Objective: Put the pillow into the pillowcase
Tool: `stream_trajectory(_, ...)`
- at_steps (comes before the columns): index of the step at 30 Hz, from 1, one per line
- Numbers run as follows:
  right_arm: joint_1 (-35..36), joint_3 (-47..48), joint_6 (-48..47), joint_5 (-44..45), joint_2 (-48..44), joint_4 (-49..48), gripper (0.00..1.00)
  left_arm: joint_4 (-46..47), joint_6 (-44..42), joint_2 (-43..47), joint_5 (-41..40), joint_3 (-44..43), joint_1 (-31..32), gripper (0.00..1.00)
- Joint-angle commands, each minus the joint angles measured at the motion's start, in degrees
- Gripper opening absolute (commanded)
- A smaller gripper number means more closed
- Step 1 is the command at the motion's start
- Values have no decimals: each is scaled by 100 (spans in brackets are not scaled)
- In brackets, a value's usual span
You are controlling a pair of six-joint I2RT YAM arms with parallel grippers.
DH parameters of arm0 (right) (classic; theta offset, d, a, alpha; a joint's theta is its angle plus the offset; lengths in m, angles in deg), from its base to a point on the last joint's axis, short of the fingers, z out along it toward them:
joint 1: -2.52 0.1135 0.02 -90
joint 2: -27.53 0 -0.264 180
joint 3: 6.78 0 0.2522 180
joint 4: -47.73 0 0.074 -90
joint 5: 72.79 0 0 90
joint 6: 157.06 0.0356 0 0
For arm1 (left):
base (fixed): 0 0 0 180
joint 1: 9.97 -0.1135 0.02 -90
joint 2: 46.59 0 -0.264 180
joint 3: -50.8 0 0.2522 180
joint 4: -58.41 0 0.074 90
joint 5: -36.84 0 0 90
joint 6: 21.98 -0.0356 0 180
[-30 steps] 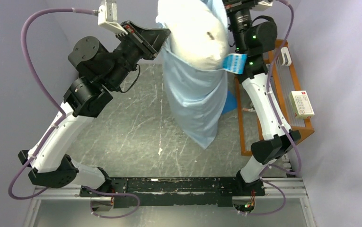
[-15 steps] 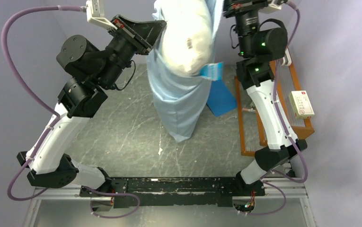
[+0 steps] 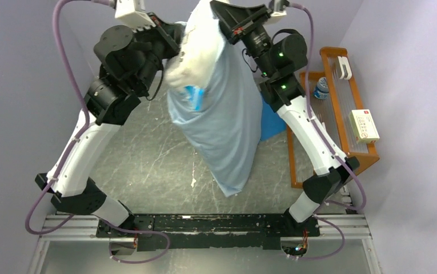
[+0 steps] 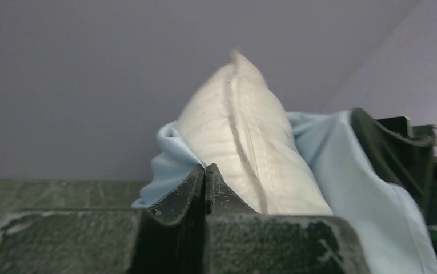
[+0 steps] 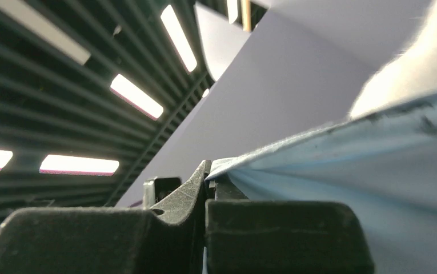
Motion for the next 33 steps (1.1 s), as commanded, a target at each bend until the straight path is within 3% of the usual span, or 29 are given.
stream_trajectory(1, 320, 1410, -450, -938, 388, -671, 0, 385, -481, 527, -617, -437, -157, 5)
stream_trajectory(4, 383, 2577, -671, -1226, 1075, 82, 0, 319, -718, 549, -772, -772, -158, 5)
stream_trajectory(10, 1146, 2137, -640, -1799, 1764, -558, 0, 1082, -1948, 813, -1694, -824, -158, 5)
stream_trajectory(12, 1209, 2202, -520, -1944, 2030, -965, 0, 1348, -2213, 882, -1691, -876, -154, 5)
stream_trajectory(15, 1215, 2420, -670, -2074, 2259, -843, 0, 1129, -2222, 693, -1385, -1144, -152, 5)
stream_trajectory(17, 1212, 1619, -819, -2078, 2015, -1017, 0, 810, -1952, 617, -920, -771, -154, 5)
stream_trajectory(22, 912, -1486, -2054, -1311, 808, -639, 0, 502, -731, 704, 863, 1702, -149, 5)
stream_trajectory(26, 169, -3689, -1807, -977, 81, -1036, 0, 1031, -34, 752, 1934, 3177, -140, 5)
stream_trajectory(33, -391, -4577, -2578, -1364, 305, -172, 0, 1230, 158, 226, 2638, 3594, -151, 5)
